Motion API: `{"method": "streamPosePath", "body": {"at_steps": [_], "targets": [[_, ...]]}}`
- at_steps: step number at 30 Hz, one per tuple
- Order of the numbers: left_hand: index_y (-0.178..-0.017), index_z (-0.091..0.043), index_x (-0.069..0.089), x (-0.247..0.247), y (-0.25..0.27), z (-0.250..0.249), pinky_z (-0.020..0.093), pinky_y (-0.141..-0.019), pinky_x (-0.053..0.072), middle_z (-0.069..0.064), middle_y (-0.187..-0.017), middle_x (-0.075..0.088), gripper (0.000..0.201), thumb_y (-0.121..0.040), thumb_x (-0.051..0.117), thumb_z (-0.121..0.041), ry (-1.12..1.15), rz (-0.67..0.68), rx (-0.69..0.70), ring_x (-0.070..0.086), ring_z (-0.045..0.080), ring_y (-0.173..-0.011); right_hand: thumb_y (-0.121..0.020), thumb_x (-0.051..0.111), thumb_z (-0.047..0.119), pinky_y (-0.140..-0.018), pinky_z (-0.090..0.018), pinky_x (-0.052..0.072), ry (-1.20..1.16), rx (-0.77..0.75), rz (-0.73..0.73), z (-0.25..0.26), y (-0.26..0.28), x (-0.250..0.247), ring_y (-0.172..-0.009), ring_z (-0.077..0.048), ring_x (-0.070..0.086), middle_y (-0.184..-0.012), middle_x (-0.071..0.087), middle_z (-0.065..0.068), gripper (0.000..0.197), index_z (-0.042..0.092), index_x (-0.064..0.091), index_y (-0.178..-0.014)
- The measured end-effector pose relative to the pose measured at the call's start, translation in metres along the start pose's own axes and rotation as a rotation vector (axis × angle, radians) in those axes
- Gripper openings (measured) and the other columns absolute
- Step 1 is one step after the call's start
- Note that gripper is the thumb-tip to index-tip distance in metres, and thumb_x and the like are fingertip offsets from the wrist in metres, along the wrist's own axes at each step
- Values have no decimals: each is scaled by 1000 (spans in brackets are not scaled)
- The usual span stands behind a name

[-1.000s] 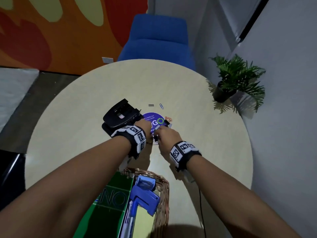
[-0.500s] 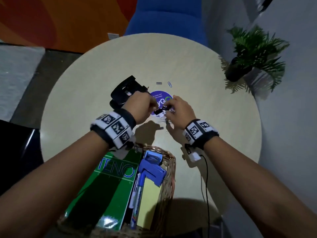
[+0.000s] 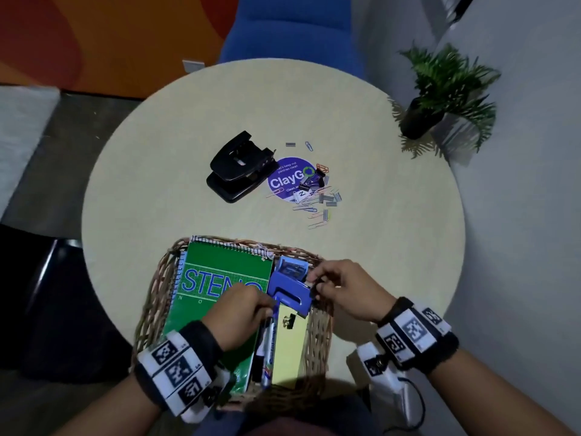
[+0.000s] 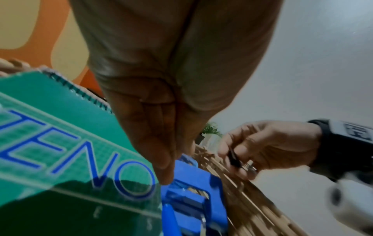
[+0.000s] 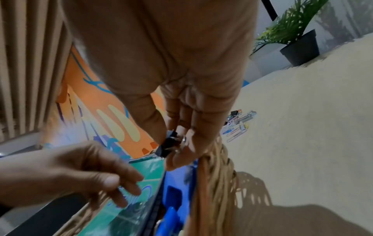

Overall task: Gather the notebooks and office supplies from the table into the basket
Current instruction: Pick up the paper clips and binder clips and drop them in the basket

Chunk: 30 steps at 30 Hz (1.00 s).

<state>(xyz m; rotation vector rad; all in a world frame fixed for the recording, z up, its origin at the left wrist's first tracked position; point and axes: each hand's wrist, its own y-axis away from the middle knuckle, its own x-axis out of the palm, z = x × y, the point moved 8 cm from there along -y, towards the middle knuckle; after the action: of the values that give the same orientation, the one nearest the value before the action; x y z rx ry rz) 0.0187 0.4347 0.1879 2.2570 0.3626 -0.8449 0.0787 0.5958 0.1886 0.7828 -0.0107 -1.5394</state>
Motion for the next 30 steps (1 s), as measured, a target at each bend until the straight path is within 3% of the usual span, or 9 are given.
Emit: {"method": "streamPosePath", "body": {"at_steps": [5,9,12,16,19,22,25,27,30], "targets": [[-118,-21,67,-38,6,18,30,-94,52,-1,-110,73,27,-92,58,-23,21,-226,-65,68,12,-99,-89,54,6,-77,-31,51,40,-33,82,14,23,24,-80,-19,64,-87,68,-3,21,15,69,-100],[-119,-21,66,-57,8,24,28,-93,52,-3,-112,72,30,-91,60,-28,46,-279,-118,68,12,-97,-89,49,8,-77,-30,53,159,-69,182,32,34,42,-80,-21,65,-89,70,-7,28,13,67,-110],[-116,-23,67,-76,1,22,33,-89,55,-4,-106,74,30,-88,63,-32,38,-325,-138,69,13,-93,-90,51,9,-84,-27,52,228,-62,135,36,25,25,-90,-15,65,-98,71,-2,29,15,65,-114],[-112,-21,69,-113,-34,-7,30,-88,53,-4,-101,75,27,-88,64,-30,-17,-376,-74,69,14,-90,-90,54,9,-69,-16,51,183,-66,-70,35,-15,-36,-69,-2,65,-86,70,2,22,15,68,-106],[-113,-18,67,-136,-94,-31,34,-89,52,1,-103,74,28,-88,63,-29,-134,-325,6,67,21,-96,-88,58,6,-66,-11,49,183,-21,-260,18,-72,-89,-61,4,63,-84,71,-4,18,13,69,-100],[-115,-16,66,-148,-167,-51,34,-91,50,7,-110,71,27,-90,60,-24,-278,-243,23,64,26,-105,-82,65,8,-84,-33,54,294,52,-380,1,-134,-124,-86,-23,67,-98,70,-10,23,15,68,-103],[-116,-16,66,-138,-228,-56,34,-90,49,12,-117,67,29,-88,59,-15,-450,-109,-9,61,31,-110,-82,57,4,-88,-35,47,487,41,-287,-5,-184,-122,-105,-31,59,-119,58,-12,39,19,62,-118],[-109,-14,69,-123,-256,-54,33,-81,49,13,-109,69,24,-87,60,-18,-542,-5,-19,63,33,-102,-82,56,4,-90,-36,47,562,-8,-216,-7,-204,-115,-110,-32,54,-126,47,-11,44,20,58,-123],[-99,-9,70,-103,-283,-51,34,-68,44,7,-74,60,19,-85,58,-15,-586,73,-21,57,29,-78,-80,61,10,-93,-41,49,611,-49,-130,-14,-224,-109,-111,-33,50,-129,41,-11,47,20,55,-125]]}}
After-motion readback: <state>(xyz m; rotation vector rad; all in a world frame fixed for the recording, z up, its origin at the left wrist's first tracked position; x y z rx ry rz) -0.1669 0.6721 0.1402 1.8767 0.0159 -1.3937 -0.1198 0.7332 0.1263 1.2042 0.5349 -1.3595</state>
